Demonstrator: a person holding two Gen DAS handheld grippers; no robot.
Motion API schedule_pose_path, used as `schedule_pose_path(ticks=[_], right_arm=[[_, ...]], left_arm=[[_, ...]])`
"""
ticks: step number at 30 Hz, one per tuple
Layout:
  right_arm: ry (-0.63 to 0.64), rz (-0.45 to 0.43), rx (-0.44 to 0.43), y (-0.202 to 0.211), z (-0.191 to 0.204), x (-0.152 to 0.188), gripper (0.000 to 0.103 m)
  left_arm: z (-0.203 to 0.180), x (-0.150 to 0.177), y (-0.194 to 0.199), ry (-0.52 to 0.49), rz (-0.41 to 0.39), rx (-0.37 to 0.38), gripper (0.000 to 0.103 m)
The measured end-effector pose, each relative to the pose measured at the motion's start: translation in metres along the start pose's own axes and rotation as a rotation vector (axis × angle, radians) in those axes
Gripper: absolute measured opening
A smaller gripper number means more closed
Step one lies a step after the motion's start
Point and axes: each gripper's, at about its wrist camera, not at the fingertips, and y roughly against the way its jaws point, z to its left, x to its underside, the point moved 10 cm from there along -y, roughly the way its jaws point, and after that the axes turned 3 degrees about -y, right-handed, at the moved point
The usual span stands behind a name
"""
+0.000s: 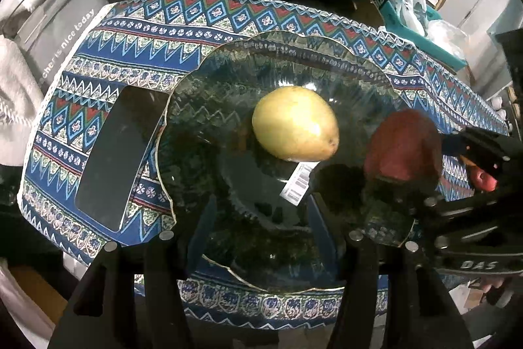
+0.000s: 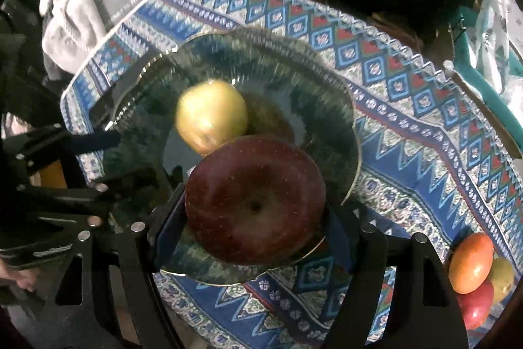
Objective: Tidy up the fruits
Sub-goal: 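Carry pear and apple to the glass bowl and release both inside, then move both open tools back over the remaining fruit cluster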
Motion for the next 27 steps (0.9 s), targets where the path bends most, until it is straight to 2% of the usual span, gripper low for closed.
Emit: schedule_pose_path(ticks=[4, 8, 11, 17, 21, 27], right_arm=[[-0.002, 0.015, -0.003, -0.006, 0.000, 0.004, 0.076], [-0.017, -0.032, -0.014, 0.008, -0.002, -0.006, 0.075], [-0.029, -0.062, -0.017, 0.020, -0.005, -0.010, 0.075], [-0.052, -0.103, -0.013, 0.043, -0.016, -0.008, 0.075], [-0.072, -0.123, 0.002, 0.059, -0.027, -0.004, 0.075], [-0.105, -0.163, 0.027, 0.085, -0.047, 0.003, 0.075]], left_arm=[[0.001, 0.002, 0.000, -0.009, 0.007, -0.007, 0.060], [-0.002, 0.003, 0.002, -0.021, 0.009, -0.014, 0.062], [-0.004, 0.002, 0.005, -0.037, -0.003, -0.027, 0.067], [-0.010, -0.001, 0.010, -0.059, -0.013, -0.049, 0.071], [-0.020, -0.005, 0.017, -0.079, -0.030, -0.060, 0.077], [-0.046, -0.013, 0.029, -0.114, -0.054, -0.045, 0.078]])
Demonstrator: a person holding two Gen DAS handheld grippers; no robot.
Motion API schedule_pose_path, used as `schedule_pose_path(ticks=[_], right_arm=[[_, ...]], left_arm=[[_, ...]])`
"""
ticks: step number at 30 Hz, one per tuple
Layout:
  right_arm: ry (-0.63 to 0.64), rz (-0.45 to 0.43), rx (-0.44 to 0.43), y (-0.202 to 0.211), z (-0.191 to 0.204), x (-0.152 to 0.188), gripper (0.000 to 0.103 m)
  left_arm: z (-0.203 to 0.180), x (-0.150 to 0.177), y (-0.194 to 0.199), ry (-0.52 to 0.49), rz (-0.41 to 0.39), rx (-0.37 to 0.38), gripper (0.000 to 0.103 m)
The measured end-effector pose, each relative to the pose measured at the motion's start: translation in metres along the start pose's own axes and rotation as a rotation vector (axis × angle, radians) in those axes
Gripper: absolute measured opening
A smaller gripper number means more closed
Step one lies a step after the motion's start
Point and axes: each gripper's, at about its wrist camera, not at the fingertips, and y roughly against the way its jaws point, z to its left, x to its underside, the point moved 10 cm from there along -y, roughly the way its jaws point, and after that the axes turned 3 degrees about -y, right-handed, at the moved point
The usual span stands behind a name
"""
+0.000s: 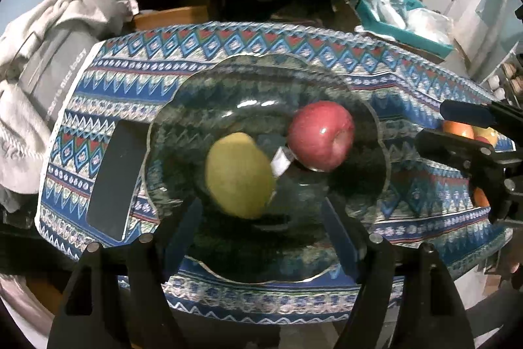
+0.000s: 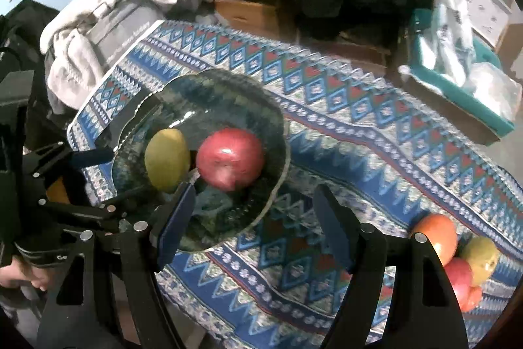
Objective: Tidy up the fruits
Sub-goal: 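Move both open tools back over the remaining fruit cluster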
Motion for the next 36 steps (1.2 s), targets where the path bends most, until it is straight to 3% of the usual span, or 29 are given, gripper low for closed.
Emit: schedule_pose_path(ticks=[23, 26, 36], right_arm=[[-0.141, -0.119, 0.117, 0.111, -0.104, 0.026, 0.079], [-0.154, -0.129, 0.139, 0.122, -0.121, 0.031, 0.079], [-0.269, -0.164, 0.198, 0.158, -0.187, 0.053, 0.083]], left_arm=[[-0.115, -0.037, 0.039, -0.173, -0.067, 0.063, 0.082], [-0.130, -0.042, 0.045, -0.193, -0.080, 0.070, 0.087], [-0.183, -0.053, 0.054, -0.256, -0.081, 0.110, 0.087]])
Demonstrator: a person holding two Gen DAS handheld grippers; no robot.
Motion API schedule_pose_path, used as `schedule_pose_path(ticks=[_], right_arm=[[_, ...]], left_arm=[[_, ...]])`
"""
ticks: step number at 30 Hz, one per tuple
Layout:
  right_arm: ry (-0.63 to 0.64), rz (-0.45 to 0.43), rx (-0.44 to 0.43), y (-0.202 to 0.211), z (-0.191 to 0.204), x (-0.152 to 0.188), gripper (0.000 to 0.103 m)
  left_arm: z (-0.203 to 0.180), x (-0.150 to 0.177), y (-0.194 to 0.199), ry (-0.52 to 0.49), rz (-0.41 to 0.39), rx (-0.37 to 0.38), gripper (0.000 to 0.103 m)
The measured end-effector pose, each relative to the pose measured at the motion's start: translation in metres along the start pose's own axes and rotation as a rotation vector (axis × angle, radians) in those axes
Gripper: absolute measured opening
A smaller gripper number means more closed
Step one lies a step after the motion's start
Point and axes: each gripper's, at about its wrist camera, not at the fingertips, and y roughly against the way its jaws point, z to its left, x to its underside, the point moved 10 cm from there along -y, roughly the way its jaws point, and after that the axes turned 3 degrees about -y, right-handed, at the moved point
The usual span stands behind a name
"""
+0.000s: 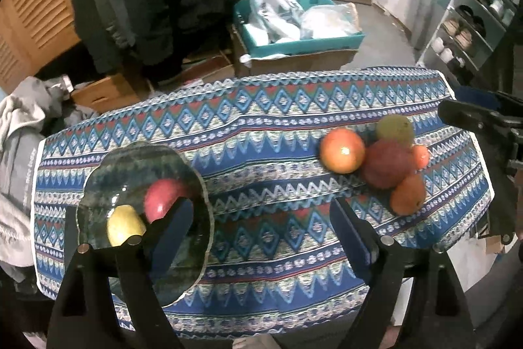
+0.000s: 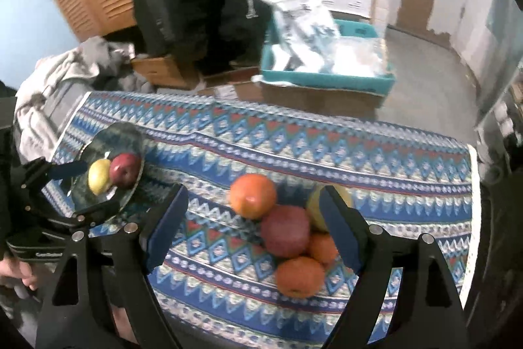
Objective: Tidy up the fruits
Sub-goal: 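Move both open tools back over the remaining fruit cluster, then grasp the orange with the left tool while the right grasps the green pear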
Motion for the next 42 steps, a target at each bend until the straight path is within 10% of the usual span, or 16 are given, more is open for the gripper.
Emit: schedule_pose_path(ticks=[20, 42], right_arm=[[-0.087, 0.039, 0.052, 0.000, -0.069, 0.018, 0.083], [-0.208, 0.210, 0.010, -0.091, -0.101, 0.042, 0.083]], left_arm=[[-0.059, -0.047, -0.032, -0.060, 0.021, 0.037, 0.087], [-0.073, -0.053, -0.121, 0.014, 0.146, 0.134, 0.087]])
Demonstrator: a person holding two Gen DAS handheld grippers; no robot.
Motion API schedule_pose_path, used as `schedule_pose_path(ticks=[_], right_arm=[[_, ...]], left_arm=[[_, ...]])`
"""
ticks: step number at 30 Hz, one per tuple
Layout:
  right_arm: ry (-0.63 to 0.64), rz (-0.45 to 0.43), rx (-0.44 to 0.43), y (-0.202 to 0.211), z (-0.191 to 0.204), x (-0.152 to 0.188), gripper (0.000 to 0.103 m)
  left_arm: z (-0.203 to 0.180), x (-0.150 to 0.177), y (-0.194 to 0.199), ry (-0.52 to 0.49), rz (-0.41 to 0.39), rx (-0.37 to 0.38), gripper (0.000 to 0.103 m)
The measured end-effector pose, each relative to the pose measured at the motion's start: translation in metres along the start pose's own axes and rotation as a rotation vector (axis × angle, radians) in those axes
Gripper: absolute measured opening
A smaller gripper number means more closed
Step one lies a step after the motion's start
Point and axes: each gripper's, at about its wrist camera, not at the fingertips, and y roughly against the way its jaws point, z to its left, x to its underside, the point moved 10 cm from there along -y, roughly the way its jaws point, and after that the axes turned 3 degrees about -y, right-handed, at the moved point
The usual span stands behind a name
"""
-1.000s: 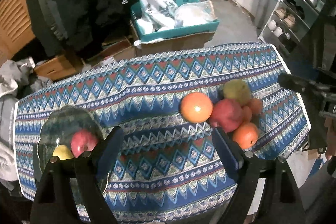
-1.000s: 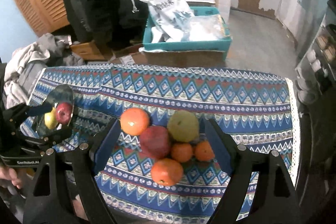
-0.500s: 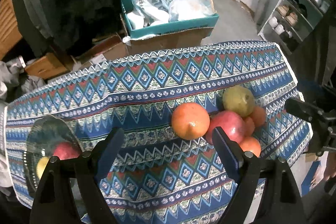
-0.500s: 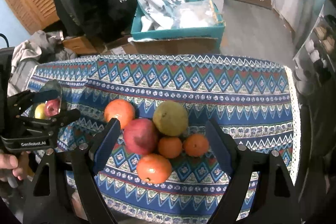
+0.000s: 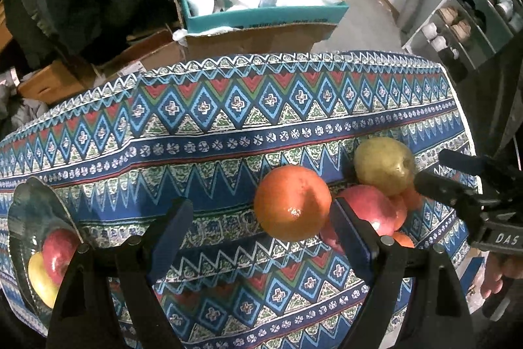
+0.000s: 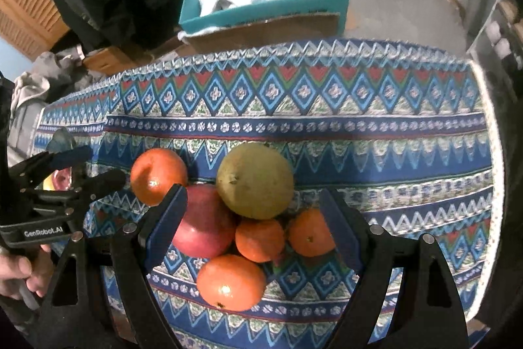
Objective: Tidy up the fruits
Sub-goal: 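Grasp the orange with the left tool while the right grasps the green pear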
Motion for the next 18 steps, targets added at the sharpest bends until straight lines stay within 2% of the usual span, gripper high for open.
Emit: schedule_pose_path(ticks=[8, 11, 16, 18], right_arm=[[-0.004, 0.052, 0.023, -0.033, -0.006, 0.002, 0.083], [-0.019, 0.061, 0.023, -0.042, -0.008, 0.002, 0.083], [-0.069, 0.079, -0.017, -0.053, -0.012, 0.003, 0.082], [-0.096, 0.086, -0.063, -0.056, -0.010, 0.003, 0.075]], left_arm=[[0.002, 0.003, -0.023, -0.002, 0.036, 0.000, 0.087], [0.004, 0.003, -0.026, 0.014, 0.032, 0.029, 0.088], [0.002, 0.004, -0.030, 0.036, 0.042, 0.064, 0.089], [0.000, 0.004, -0.032, 0.037, 0.048, 0.075, 0.089]])
